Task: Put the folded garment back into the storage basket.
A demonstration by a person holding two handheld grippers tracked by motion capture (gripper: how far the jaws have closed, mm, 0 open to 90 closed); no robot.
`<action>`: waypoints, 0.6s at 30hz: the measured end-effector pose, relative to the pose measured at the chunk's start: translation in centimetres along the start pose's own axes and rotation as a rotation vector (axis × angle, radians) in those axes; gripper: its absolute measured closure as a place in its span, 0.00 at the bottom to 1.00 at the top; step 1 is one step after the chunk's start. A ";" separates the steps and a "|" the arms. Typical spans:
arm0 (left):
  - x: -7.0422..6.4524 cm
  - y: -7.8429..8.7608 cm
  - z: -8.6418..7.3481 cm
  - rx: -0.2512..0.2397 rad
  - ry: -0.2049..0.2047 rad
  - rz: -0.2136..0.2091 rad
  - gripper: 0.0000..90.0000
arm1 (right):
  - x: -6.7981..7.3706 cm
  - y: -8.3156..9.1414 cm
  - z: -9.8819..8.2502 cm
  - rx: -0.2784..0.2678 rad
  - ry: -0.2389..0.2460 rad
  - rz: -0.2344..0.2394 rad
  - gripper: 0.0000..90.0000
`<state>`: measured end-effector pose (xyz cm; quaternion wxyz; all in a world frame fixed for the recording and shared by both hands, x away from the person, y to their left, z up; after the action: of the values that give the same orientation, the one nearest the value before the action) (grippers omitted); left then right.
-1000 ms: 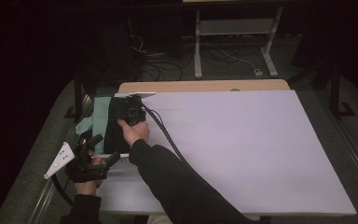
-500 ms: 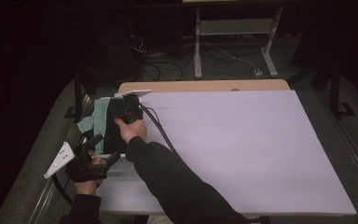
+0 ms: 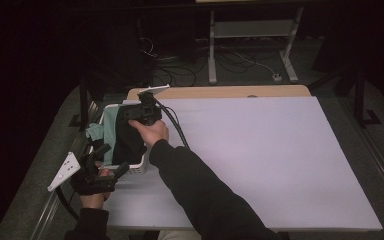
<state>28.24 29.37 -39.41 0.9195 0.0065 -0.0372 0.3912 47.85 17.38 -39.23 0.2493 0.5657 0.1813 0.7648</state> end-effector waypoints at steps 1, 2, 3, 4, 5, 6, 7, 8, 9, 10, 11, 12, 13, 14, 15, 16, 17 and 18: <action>0.0 0.0 0.0 0.000 0.001 0.001 0.00 | 0.0 0.3 0.0 0.002 0.028 0.000 0.18; 0.0 0.0 0.0 0.000 0.001 0.001 0.00 | -0.1 0.4 0.1 0.004 0.051 -0.003 0.16; 0.0 0.0 0.0 0.001 0.000 0.001 0.00 | -0.1 0.6 0.1 0.007 0.060 0.001 0.15; 0.0 0.0 0.0 0.001 0.000 0.001 0.00 | -0.1 0.6 0.1 0.007 0.060 0.001 0.15; 0.0 0.0 0.0 0.002 0.000 0.000 0.00 | -0.1 0.9 0.1 0.006 0.084 0.007 0.13; 0.0 0.0 0.0 0.002 -0.001 0.000 0.00 | 0.0 1.3 0.1 0.000 0.122 0.006 0.08; 0.0 0.0 0.0 0.003 -0.001 -0.001 0.00 | 0.1 1.5 0.1 -0.004 0.140 0.006 0.04; 0.0 0.0 0.0 0.004 -0.003 -0.001 0.00 | 0.2 1.8 0.1 -0.011 0.159 -0.001 0.01; 0.0 0.0 0.0 0.004 -0.003 -0.002 0.00 | 0.3 2.0 0.1 -0.013 0.174 -0.011 0.00; 0.0 0.0 0.0 0.004 -0.003 -0.002 0.00 | 0.4 2.2 0.1 -0.016 0.190 -0.012 0.00; -0.1 0.0 0.0 0.004 -0.003 -0.002 0.00 | 0.5 2.5 0.1 -0.020 0.204 -0.011 0.00; -0.1 0.0 0.0 0.004 -0.004 -0.002 0.00 | 0.5 2.7 0.1 -0.027 0.219 -0.004 0.00; -0.1 0.0 0.0 0.004 -0.003 -0.002 0.00 | 0.6 3.0 0.1 -0.032 0.227 -0.001 0.00; -0.1 0.0 0.0 0.004 -0.003 -0.002 0.00 | 0.6 3.3 0.2 -0.038 0.234 0.000 0.00; -0.1 0.0 0.0 0.005 -0.004 -0.002 0.00 | 0.6 3.5 0.2 -0.046 0.244 -0.001 0.00; -0.1 0.0 0.0 0.006 -0.004 -0.003 0.00 | 0.6 3.8 0.2 -0.050 0.251 0.001 0.00; -0.1 -0.1 0.0 0.006 -0.003 -0.004 0.00 | 0.5 4.1 0.2 -0.052 0.258 0.002 0.00; -0.1 -0.1 -0.1 0.006 -0.003 -0.005 0.00 | 0.4 4.3 0.2 -0.052 0.266 0.001 0.00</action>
<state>28.23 29.25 -39.47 0.9205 0.0099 -0.0374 0.3889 47.19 14.16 -36.41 0.2372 0.4526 0.1926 0.8377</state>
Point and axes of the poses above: each handheld gripper's, and its own axes: y roughly backward along the jaws, z roughly out of its top, x roughly to its left, the point moved 4 cm from there along -y, roughly forward along the jaws, and after that the axes turned 12 degrees about -y, right-handed, at the moved point
